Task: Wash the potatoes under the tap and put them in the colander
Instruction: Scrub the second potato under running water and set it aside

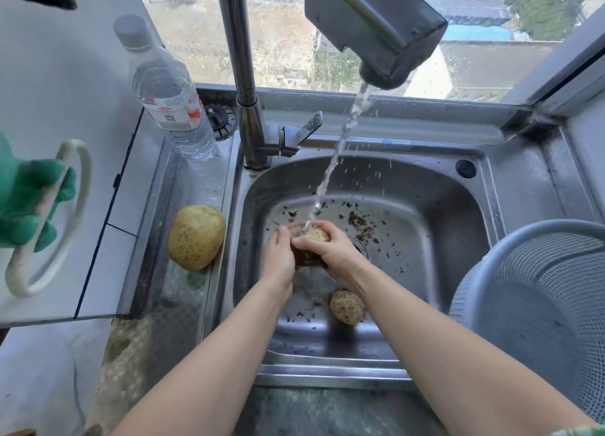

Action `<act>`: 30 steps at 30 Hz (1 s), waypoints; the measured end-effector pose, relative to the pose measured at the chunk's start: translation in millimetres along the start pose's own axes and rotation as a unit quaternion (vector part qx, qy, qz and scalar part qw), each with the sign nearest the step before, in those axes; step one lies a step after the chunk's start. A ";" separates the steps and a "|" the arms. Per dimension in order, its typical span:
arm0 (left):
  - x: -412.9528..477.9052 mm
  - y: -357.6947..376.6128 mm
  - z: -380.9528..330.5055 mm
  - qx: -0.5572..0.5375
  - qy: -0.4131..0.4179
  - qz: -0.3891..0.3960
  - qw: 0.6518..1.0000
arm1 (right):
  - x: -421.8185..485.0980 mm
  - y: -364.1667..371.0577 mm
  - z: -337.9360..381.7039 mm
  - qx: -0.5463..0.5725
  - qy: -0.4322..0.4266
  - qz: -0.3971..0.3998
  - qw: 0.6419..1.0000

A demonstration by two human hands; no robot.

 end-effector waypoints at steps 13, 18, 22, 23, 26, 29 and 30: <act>0.5 -4.9 -8.3 -0.013 0.031 -0.015 0.999 | -1.2 6.2 6.8 0.045 0.003 -0.015 0.999; -10.1 12.4 0.6 0.000 0.047 0.091 0.995 | 5.9 -5.0 9.2 0.038 0.004 -0.144 0.989; -1.4 -4.4 -5.2 -0.003 0.047 0.014 0.999 | 2.4 5.9 8.8 0.046 0.062 0.037 0.996; 1.3 -8.0 -6.1 -0.002 0.042 -0.003 0.999 | 0.7 7.7 7.2 0.043 0.068 0.052 0.995; -3.5 -1.4 -8.6 0.002 0.045 0.006 0.999 | -1.9 4.4 11.3 0.044 0.048 -0.040 0.997; -12.2 10.5 -4.4 -0.022 0.033 0.040 0.998 | -3.0 -3.3 18.5 0.031 0.025 -0.121 0.992; -13.9 10.5 -4.3 -0.023 0.033 0.043 0.998 | -3.0 -4.0 20.3 0.020 0.030 -0.106 0.994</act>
Point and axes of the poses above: each hand's wrist, its own x-axis towards the middle knuckle, its own y-axis out of the palm, z = x × y, the point moved 7 cm from there along x, towards the middle knuckle, and after that the axes turned 1 degree about -y, right-handed, at the moved point
